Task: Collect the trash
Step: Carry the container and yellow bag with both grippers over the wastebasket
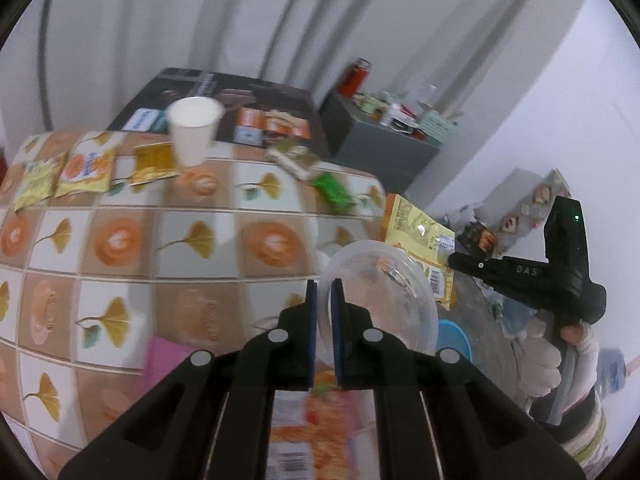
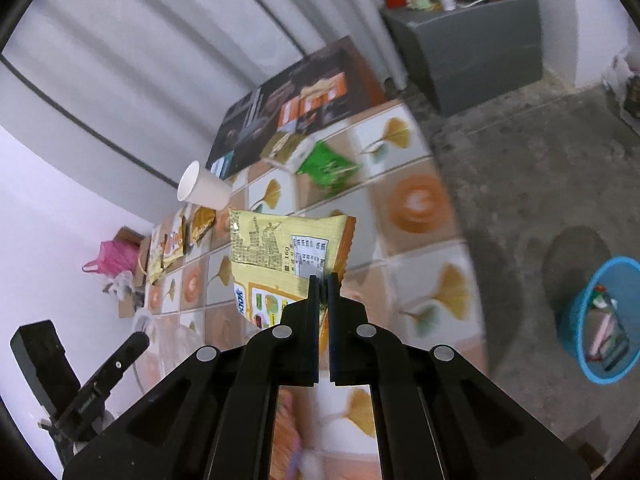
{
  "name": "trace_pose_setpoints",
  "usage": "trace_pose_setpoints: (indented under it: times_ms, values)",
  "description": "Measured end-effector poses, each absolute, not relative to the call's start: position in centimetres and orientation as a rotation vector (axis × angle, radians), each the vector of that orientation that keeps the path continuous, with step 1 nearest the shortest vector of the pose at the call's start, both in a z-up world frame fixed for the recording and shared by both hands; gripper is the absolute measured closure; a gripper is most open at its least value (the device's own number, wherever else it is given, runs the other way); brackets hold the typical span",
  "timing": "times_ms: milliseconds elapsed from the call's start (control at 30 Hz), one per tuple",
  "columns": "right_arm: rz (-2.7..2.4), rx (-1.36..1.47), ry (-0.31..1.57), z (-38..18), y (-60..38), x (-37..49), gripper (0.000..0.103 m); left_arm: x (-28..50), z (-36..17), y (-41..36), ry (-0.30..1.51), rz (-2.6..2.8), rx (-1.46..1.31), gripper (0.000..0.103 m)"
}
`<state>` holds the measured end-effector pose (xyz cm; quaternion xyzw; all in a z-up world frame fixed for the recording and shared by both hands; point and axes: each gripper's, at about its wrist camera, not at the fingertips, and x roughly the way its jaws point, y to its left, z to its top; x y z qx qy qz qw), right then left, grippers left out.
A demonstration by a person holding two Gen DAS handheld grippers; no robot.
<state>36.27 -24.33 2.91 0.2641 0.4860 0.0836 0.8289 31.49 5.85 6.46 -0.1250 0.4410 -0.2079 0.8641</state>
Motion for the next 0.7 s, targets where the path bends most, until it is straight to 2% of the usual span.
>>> trace_pose_setpoints:
  times_ms: [367, 700]
  values:
    - [-0.027, 0.648, 0.965, 2.2, -38.5, 24.8, 0.101, 28.3, 6.7, -9.6, 0.988, -0.666, -0.145, 0.097]
    - [-0.321, 0.840, 0.995, -6.3, -51.7, 15.1, 0.101, 26.2, 0.5, -27.2, 1.164, -0.829, 0.020, 0.097]
